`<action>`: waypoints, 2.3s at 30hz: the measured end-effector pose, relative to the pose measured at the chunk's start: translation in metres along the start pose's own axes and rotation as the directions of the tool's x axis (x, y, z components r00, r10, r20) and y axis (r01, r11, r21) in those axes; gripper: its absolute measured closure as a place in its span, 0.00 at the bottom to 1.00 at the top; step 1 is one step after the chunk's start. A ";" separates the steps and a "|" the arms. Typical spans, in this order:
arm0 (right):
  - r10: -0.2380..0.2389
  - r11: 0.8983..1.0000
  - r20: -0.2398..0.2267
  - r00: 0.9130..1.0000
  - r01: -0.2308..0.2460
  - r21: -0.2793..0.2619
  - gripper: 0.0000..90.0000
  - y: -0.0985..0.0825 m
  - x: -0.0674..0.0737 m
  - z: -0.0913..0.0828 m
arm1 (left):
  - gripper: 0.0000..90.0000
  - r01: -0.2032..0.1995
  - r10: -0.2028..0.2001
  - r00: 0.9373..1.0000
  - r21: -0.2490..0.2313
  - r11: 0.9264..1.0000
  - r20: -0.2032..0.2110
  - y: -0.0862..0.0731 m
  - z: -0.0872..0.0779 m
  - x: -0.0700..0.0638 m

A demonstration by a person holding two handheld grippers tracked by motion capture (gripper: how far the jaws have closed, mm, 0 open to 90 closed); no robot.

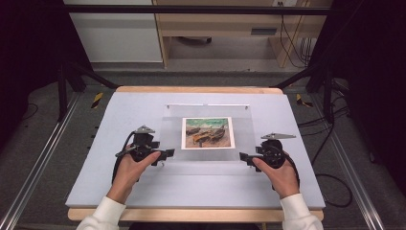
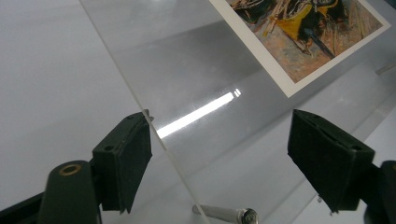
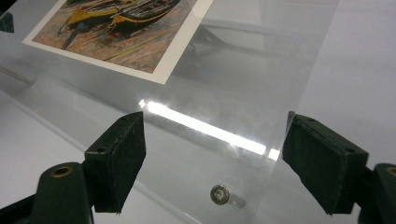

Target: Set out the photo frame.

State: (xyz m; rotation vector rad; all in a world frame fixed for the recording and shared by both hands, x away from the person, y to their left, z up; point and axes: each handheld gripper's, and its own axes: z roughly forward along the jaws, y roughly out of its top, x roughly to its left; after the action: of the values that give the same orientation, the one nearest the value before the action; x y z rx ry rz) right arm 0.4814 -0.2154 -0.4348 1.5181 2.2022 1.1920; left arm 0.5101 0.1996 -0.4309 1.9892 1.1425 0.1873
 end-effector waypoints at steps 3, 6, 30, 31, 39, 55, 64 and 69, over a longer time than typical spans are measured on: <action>-0.011 1.000 0.004 1.000 0.011 -0.009 0.25 -0.001 0.001 0.000 | 0.27 -0.006 0.006 1.000 0.001 1.000 -0.002 -0.001 -0.001 -0.001; -0.015 1.000 0.009 1.000 0.015 -0.011 0.25 -0.002 0.002 -0.001 | 0.27 -0.010 0.010 1.000 0.001 1.000 -0.001 -0.001 -0.002 -0.001; -0.033 0.999 0.017 0.999 0.034 -0.025 0.27 -0.006 0.004 -0.005 | 0.28 -0.025 0.024 0.999 -0.016 1.000 -0.027 -0.005 -0.005 -0.007; -0.037 0.999 0.020 0.999 0.038 -0.027 0.27 -0.007 0.005 -0.005 | 0.28 -0.025 0.025 0.999 -0.016 1.000 -0.027 -0.005 -0.005 -0.007; -0.049 0.998 0.030 0.998 0.050 -0.033 0.29 -0.009 0.006 -0.007 | 0.30 -0.034 0.033 0.999 -0.019 0.999 -0.038 -0.008 -0.008 -0.010; -0.055 0.997 0.039 0.998 0.057 -0.046 0.31 -0.013 0.008 -0.010 | 0.32 -0.039 0.037 0.998 -0.031 0.999 -0.049 -0.011 -0.010 -0.013; -0.065 0.996 0.050 0.997 0.068 -0.056 0.32 -0.016 0.010 -0.012 | 0.34 -0.043 0.040 0.997 -0.042 0.998 -0.059 -0.014 -0.012 -0.015; -0.068 0.995 0.051 0.996 0.071 -0.068 0.33 -0.019 0.011 -0.013 | 0.36 -0.041 0.038 0.997 -0.050 0.998 -0.065 -0.015 -0.013 -0.016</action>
State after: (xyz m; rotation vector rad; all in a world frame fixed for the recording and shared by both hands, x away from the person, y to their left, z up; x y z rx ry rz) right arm 0.4563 -0.2155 -0.4368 1.4158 2.1409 1.1854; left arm 0.4840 0.1988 -0.4291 1.9739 1.1276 0.2997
